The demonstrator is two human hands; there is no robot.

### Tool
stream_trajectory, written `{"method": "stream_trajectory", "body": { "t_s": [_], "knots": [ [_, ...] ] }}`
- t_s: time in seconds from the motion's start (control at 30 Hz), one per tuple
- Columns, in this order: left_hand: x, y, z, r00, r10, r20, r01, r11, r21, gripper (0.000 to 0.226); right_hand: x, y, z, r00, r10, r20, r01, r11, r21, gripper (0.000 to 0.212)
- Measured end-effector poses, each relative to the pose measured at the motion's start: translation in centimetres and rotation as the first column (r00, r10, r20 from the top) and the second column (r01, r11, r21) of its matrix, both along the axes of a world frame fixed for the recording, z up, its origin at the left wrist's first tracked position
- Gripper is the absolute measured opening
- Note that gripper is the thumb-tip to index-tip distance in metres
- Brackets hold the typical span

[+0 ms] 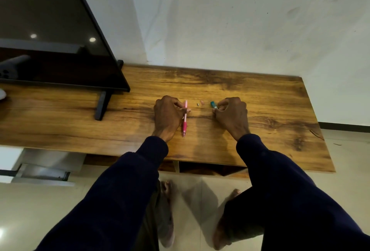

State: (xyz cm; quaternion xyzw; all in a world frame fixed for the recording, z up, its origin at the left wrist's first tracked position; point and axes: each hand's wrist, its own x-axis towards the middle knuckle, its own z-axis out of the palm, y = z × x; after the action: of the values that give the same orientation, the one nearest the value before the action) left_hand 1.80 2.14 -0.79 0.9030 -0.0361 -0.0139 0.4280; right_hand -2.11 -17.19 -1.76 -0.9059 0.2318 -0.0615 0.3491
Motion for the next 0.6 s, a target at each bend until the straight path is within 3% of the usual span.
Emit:
{"method": "stream_trajectory", "body": {
  "t_s": [0.33,0.43,0.6],
  "knots": [
    [-0.5,0.5,0.3,1.0,0.0,-0.017,-0.002,0.993,-0.121,0.018,-0.6,0.6,0.8,0.996,-0.064,0.064,0.041,0.949,0.313,0.01],
    [-1.0,0.8,0.9,1.0,0.028,0.014,-0.024,0.976,-0.216,0.015,-0.8,0.6,1.3,0.993,-0.09,0.074,0.047,0.892,0.449,0.011],
    [-2.2,0.1,1.6,0.993,-0.034,-0.112,-0.014,0.918,-0.397,0.016,-1.4,0.8,2.5,0.99,-0.045,0.137,-0.061,0.733,0.677,0.024]
  ]
}}
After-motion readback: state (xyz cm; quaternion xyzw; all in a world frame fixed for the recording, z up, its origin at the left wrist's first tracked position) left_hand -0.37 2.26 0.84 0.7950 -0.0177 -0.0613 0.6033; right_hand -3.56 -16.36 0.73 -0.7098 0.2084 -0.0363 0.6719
